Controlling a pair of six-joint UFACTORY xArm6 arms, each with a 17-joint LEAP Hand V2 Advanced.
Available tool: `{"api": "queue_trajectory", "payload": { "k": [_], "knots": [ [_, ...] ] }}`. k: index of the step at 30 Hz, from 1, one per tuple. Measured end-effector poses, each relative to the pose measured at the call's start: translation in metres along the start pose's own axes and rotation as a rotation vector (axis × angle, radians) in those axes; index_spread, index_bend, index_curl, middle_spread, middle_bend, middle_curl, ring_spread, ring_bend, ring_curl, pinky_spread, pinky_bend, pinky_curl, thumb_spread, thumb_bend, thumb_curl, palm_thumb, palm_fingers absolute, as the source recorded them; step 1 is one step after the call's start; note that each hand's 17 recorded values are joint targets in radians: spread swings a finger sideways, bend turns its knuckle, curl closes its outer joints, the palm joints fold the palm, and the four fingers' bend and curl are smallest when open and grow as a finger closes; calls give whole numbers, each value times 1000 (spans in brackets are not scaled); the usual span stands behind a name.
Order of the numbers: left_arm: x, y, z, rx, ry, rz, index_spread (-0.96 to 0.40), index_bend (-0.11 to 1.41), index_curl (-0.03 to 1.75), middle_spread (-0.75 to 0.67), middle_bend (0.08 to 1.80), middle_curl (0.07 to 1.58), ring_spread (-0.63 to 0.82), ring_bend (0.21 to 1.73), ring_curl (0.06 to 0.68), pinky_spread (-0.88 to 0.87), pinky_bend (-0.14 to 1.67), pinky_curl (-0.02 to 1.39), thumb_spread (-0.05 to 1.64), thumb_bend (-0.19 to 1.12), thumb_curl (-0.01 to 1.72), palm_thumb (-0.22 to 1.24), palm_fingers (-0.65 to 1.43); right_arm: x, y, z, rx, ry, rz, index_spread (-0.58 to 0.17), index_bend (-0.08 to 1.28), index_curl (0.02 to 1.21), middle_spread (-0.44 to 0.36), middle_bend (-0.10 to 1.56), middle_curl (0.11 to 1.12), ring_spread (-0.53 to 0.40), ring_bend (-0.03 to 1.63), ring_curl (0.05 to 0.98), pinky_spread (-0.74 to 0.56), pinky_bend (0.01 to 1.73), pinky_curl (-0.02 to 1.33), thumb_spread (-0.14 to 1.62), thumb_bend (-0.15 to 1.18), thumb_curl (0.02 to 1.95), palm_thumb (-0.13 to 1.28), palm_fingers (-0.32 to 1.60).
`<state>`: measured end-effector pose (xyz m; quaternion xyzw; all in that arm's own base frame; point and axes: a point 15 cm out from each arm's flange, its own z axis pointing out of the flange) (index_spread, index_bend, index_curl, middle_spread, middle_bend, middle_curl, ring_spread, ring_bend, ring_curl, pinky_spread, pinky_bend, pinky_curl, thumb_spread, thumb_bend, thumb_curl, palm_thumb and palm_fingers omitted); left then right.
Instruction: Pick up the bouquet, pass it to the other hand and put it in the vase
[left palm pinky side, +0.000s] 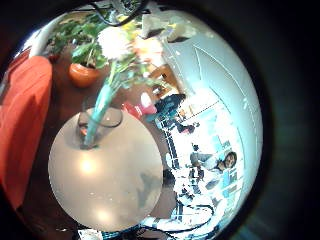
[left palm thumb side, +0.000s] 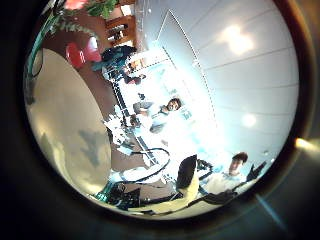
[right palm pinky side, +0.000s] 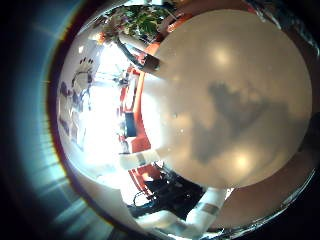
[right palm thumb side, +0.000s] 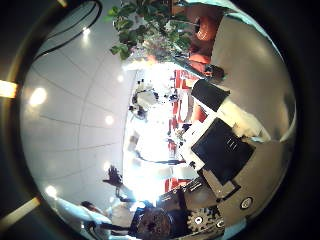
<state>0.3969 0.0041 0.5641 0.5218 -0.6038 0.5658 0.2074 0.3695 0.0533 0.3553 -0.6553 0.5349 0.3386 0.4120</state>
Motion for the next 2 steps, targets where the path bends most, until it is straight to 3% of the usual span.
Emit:
{"api": "queue_trajectory", "payload": {
  "k": [2],
  "knots": [
    [5, 10, 4, -2, 1, 0, 196, 136, 258, 589, 169, 237, 633, 430, 159, 582, 171, 303, 813, -35, 350, 28, -140, 4, 2, 0, -10, 8, -4, -405, 242, 472, -238, 312, 389, -152, 667, 189, 362, 507, 121, 955, -25, 522, 787, 571]
  ]
}}
